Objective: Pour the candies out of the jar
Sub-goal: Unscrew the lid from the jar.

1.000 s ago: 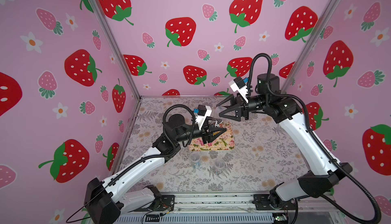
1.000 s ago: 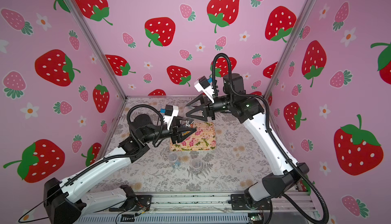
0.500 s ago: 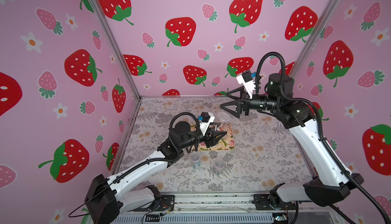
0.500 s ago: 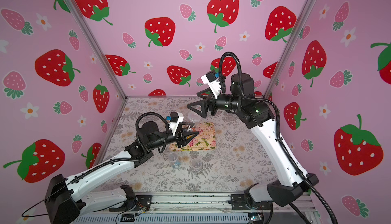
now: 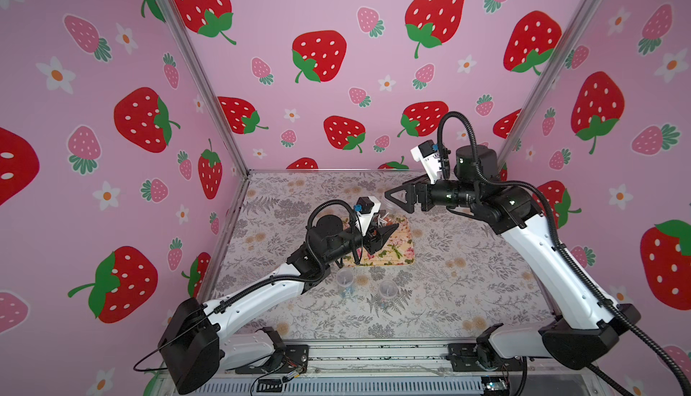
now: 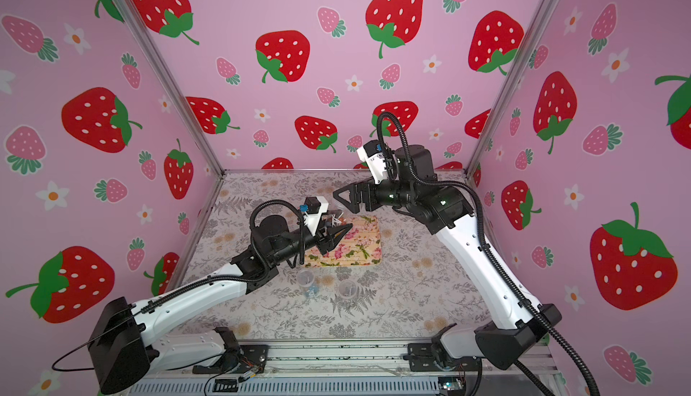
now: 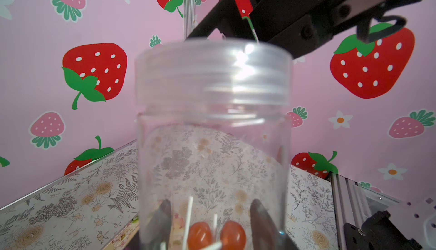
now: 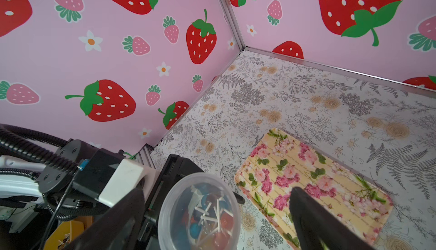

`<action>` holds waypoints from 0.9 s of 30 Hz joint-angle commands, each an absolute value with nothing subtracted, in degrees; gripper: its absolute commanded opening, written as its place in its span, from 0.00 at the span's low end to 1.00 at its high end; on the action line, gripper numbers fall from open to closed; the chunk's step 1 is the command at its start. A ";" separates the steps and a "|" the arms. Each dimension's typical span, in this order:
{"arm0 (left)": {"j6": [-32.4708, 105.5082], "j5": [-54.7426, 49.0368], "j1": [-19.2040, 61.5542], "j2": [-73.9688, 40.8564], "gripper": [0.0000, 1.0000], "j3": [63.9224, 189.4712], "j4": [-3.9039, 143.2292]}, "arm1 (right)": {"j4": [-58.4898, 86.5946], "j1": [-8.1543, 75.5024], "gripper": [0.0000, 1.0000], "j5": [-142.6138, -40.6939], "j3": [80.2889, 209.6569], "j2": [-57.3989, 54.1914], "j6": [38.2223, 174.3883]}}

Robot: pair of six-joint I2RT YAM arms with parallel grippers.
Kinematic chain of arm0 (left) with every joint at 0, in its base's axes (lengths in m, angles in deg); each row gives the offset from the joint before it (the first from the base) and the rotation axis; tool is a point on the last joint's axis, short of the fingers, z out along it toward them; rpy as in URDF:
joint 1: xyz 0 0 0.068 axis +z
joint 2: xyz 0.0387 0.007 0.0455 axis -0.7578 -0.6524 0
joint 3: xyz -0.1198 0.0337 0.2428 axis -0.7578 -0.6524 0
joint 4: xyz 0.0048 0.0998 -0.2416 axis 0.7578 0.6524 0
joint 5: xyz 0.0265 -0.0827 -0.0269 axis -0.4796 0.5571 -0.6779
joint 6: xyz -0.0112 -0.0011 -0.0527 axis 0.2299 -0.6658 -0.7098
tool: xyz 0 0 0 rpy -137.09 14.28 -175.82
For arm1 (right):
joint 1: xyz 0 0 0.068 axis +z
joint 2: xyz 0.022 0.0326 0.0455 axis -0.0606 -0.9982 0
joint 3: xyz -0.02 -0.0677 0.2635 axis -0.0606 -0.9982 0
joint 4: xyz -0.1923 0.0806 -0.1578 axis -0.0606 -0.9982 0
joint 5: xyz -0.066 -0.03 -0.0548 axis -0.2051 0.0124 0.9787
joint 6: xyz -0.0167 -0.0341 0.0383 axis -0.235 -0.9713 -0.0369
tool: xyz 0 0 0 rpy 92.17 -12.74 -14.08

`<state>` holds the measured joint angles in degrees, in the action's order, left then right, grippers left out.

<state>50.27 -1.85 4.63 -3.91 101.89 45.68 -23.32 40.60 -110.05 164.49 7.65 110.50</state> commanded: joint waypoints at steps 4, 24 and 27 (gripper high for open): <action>51.50 -2.93 4.29 -3.49 0.38 102.11 42.29 | -20.13 41.71 0.96 -110.57 161.95 7.36 113.22; 50.02 2.28 4.11 -2.76 0.39 103.87 46.19 | -20.37 42.59 0.54 -113.64 165.29 5.15 107.27; 48.62 6.36 4.19 -2.24 0.39 105.21 48.77 | -21.95 42.37 0.53 -117.83 167.78 4.30 101.14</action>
<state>49.49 -1.17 4.78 -3.74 102.10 47.28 -23.00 42.48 -113.33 164.27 4.85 108.03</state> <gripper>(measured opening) 0.559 0.561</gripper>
